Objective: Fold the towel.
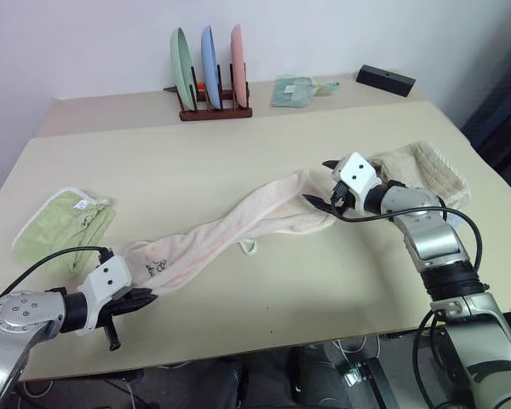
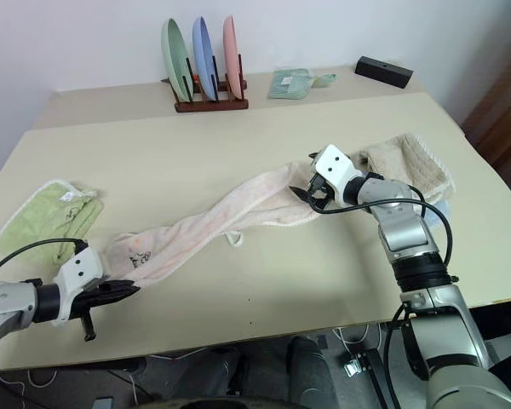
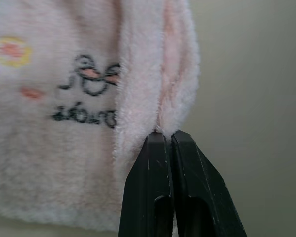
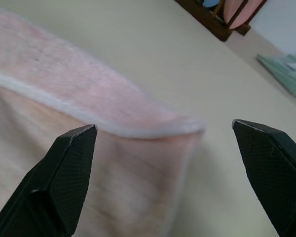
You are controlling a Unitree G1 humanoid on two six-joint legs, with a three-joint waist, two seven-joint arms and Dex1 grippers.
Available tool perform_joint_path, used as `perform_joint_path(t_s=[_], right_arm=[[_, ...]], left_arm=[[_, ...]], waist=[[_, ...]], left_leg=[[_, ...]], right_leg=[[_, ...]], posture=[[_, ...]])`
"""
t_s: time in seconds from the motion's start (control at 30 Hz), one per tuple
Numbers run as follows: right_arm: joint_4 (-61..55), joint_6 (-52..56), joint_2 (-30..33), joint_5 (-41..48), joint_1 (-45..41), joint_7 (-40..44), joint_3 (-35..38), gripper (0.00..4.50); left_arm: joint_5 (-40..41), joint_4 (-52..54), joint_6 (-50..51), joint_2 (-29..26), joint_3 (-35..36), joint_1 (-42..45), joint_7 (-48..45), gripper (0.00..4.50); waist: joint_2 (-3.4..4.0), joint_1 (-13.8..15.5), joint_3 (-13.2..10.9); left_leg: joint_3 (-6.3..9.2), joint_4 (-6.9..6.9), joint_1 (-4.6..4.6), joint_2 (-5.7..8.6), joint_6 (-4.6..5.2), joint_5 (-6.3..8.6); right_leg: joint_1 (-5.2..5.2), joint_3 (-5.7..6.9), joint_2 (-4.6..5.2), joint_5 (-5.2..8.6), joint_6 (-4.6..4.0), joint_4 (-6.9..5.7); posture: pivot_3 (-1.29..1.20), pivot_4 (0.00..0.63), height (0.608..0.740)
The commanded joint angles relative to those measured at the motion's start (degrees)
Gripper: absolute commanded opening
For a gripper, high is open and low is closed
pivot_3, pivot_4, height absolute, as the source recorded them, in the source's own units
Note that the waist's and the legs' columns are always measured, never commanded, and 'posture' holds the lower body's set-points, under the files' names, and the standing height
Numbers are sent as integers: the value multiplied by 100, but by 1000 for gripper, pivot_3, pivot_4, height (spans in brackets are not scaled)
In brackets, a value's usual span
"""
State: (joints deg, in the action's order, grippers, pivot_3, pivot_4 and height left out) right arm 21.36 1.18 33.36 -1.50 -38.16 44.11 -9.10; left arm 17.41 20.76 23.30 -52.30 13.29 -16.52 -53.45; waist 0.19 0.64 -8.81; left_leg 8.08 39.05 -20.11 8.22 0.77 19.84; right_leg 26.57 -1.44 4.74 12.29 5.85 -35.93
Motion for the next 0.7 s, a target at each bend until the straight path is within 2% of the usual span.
perform_joint_path(t_s=[0.03,0.23,0.47,0.57,0.7], right_arm=[[745,-1133,158,-733,-528,-81,-409,4500],[2689,-2999,80,-2316,-1687,-1296,-1354,4500],[4096,-3948,-245,-3521,-2611,-2501,-2179,4500],[4478,-4115,-353,-4033,-2865,-3071,-2546,3617],[4775,-4116,-452,-4275,-3003,-3615,-2698,1610]], left_arm=[[-197,-245,-207,254,145,177,415,51],[-148,-152,-211,453,17,162,446,51],[-170,6,-193,519,-46,-79,452,51],[-191,2,-246,636,-33,-66,577,0],[-205,-99,-500,952,109,-29,824,0]], waist=[[1,0,0],[1,-25,-1],[1,-42,-1],[2,-49,0],[2,-18,0]], left_leg=[[-2,0,-1,0,0,0],[-8,1,-3,1,-1,0],[-8,-4,-4,0,-1,-1],[-8,-6,-3,0,-1,-1],[-8,-5,-3,2,-2,-1]], right_leg=[[1,-1,0,0,0,-3],[10,-4,-1,0,0,-7],[10,-4,-4,0,-1,-6],[12,-5,-6,0,-1,-7],[11,-5,-10,0,-1,-7]], posture=[[0,150,740],[0,150,740],[0,150,740],[0,150,740],[0,150,740]])
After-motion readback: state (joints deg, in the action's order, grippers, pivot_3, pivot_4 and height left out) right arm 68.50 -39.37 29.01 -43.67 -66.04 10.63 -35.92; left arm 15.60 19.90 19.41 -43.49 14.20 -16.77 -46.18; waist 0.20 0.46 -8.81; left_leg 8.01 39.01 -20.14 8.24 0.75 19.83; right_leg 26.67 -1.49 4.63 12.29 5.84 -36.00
